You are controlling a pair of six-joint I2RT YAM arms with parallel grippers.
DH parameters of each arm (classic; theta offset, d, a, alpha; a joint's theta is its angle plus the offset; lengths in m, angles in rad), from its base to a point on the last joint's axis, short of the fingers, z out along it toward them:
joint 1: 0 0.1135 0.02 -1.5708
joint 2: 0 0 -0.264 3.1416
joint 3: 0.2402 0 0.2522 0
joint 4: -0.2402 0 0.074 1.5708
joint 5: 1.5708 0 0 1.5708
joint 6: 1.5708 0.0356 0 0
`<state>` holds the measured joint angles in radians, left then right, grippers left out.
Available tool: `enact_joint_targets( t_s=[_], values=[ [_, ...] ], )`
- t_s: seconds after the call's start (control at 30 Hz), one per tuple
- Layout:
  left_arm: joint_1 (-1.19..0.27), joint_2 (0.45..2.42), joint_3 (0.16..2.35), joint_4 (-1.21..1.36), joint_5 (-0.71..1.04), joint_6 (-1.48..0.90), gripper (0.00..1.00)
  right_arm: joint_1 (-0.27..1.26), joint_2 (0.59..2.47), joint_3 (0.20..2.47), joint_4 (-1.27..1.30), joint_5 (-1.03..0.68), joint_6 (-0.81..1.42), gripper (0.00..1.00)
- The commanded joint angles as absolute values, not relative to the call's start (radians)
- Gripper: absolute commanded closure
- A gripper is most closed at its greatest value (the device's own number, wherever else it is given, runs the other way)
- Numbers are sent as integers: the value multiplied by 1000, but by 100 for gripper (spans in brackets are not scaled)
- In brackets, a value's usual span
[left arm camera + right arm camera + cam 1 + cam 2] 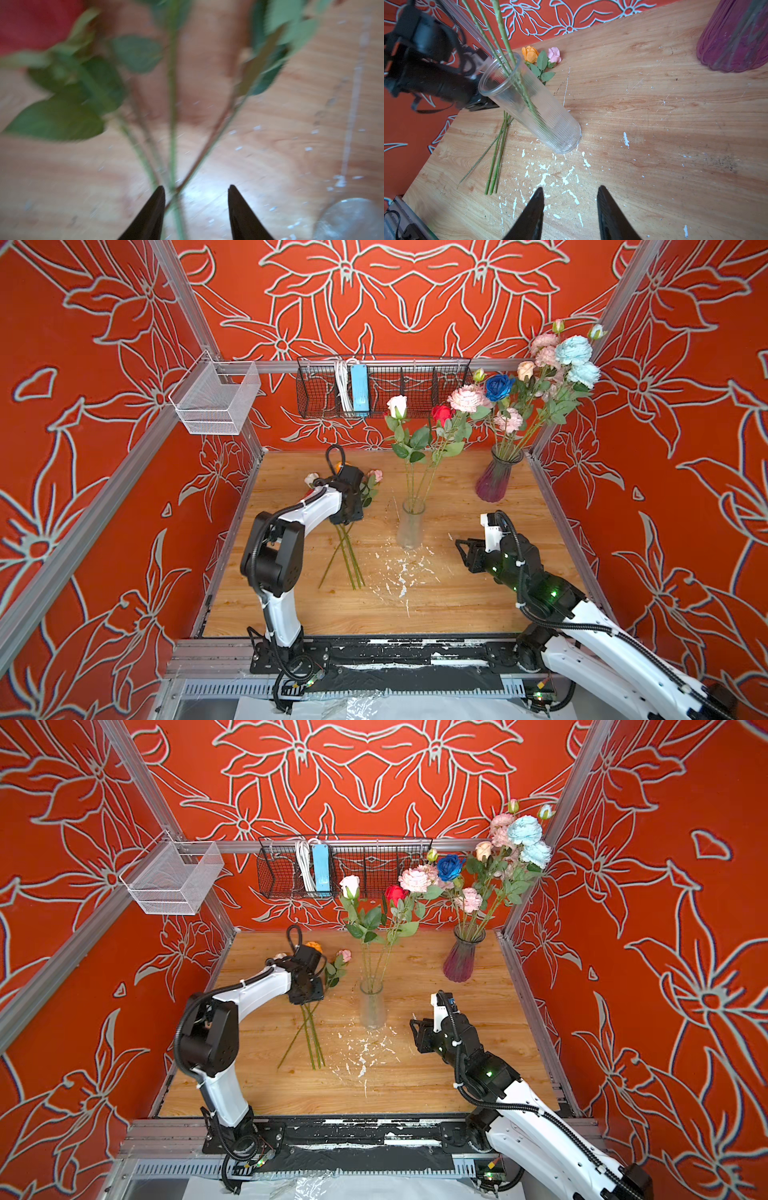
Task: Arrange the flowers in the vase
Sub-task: 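Lower the left gripper and close it on the red rose stem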
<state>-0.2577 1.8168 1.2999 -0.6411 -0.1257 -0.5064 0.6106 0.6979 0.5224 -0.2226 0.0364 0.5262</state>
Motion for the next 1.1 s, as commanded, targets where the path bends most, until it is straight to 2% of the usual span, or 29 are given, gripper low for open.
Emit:
enact_joint_targets(
  t_s=[0.0,0.37,0.5,0.57,1.07],
  values=[
    [-220,1800,1264,-620,-92,-588,52,606,729,531,-192,-5,520,57],
    [-172,1904,1331,-628,-116,-531,69,605,724,538,-206,-19,514,57],
    [-167,1902,1308,-606,-119,-520,72,605,714,541,-224,-16,509,57],
    [-163,1901,1287,-583,-115,-513,77,605,713,539,-222,-15,509,57],
    [-152,1924,1276,-553,-75,-476,85,605,722,539,-211,-8,510,57]
  ],
)
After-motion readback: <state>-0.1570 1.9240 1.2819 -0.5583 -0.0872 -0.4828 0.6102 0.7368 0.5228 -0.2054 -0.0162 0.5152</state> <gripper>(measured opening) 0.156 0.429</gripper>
